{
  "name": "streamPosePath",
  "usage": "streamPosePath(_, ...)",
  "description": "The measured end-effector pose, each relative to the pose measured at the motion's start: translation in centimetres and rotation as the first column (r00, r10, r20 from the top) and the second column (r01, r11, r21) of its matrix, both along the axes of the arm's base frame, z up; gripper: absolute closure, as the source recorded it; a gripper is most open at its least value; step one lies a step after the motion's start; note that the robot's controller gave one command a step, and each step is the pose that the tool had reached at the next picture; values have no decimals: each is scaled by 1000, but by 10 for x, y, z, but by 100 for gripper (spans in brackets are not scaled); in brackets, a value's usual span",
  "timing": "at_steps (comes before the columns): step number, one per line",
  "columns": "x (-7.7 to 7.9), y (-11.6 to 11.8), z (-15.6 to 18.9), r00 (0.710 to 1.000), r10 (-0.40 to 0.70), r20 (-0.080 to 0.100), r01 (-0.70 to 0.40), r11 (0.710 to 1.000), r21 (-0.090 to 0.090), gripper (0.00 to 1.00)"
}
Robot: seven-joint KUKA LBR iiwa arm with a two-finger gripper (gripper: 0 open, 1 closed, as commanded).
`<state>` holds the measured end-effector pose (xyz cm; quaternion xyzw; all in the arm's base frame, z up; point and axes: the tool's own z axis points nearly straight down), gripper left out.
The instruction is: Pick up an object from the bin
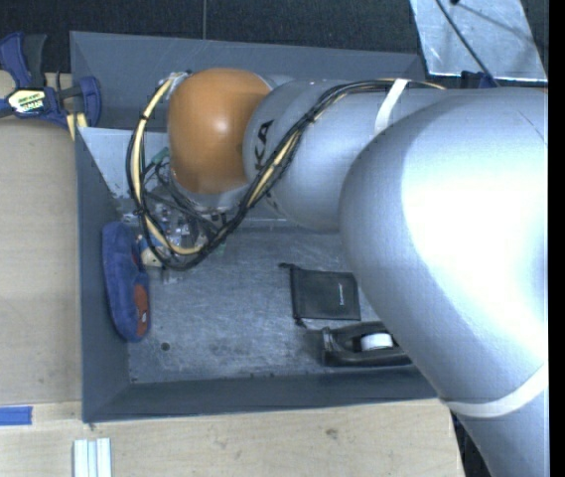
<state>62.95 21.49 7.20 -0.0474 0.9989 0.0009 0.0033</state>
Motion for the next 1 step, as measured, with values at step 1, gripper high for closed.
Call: streamPosePath(1,-1,-10,156,1000,-14,6,14,1000,2,100)
